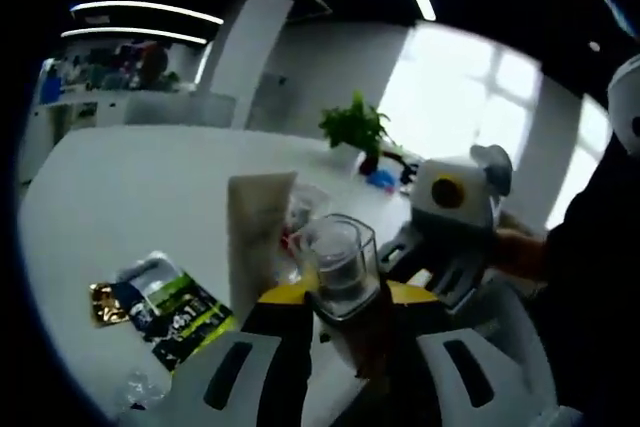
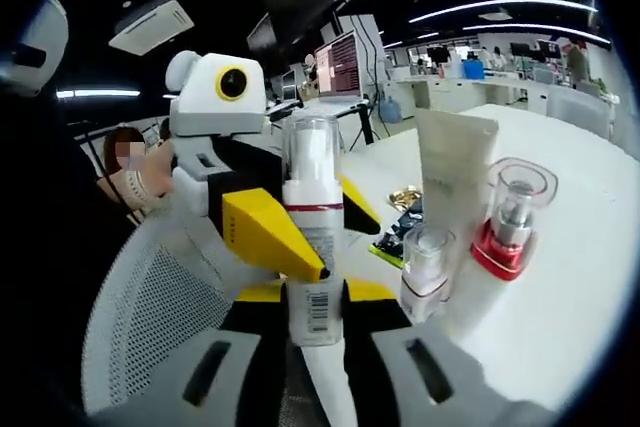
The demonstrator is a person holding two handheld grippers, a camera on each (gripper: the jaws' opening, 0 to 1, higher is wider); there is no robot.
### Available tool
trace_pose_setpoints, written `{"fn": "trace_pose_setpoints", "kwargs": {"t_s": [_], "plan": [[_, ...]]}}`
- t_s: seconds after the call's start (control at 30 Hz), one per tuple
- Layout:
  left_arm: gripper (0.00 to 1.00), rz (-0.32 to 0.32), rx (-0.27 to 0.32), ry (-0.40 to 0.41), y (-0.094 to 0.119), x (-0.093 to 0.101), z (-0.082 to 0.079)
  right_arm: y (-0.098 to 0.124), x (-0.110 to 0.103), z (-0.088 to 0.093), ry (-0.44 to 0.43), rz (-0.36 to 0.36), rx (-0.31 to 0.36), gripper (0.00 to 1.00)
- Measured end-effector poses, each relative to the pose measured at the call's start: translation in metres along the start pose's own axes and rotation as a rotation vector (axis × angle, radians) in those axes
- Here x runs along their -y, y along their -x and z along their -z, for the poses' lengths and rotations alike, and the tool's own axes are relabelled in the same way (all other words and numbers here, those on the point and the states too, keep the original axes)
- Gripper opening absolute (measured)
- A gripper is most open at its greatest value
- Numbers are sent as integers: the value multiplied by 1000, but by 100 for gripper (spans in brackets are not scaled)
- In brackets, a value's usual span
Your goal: Arrange the skincare products in the storage area until every visible bottle or jar stands upright without overlapping.
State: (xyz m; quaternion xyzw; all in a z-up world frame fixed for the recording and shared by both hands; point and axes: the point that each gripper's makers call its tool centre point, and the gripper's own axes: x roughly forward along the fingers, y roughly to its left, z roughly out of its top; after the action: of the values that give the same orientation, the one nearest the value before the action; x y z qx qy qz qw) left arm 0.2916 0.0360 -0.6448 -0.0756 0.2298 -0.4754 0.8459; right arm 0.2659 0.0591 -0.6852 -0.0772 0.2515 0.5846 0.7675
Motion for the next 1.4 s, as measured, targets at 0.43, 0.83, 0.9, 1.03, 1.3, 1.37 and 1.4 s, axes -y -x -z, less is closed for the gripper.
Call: {"fn": "trace_pose_setpoints", "kwargs": {"t_s": [0.43, 0.83, 0.9, 1.03, 1.3, 1.37, 1.4], "plan": [[22, -15, -163, -139, -17, -1, 30, 0, 10, 23, 38, 53, -87, 22], [22, -34, -252, -210, -25, -9, 50, 29, 16, 19, -12, 105, -63, 23], [22, -36, -264, -225, -26, -10, 52, 34, 17, 14, -23, 115, -45, 24], [22, -30, -293, -233, -30, -11, 57, 41, 20, 1, -59, 128, 18, 24], [22, -1, -348, -296, -41, -7, 64, 32, 21, -6, -72, 133, 39, 25], [22, 5, -352, -304, -43, -5, 64, 31, 20, -7, -79, 129, 47, 25], [22, 5, -355, -313, -45, -5, 64, 30, 22, -7, -79, 137, 49, 25]]}}
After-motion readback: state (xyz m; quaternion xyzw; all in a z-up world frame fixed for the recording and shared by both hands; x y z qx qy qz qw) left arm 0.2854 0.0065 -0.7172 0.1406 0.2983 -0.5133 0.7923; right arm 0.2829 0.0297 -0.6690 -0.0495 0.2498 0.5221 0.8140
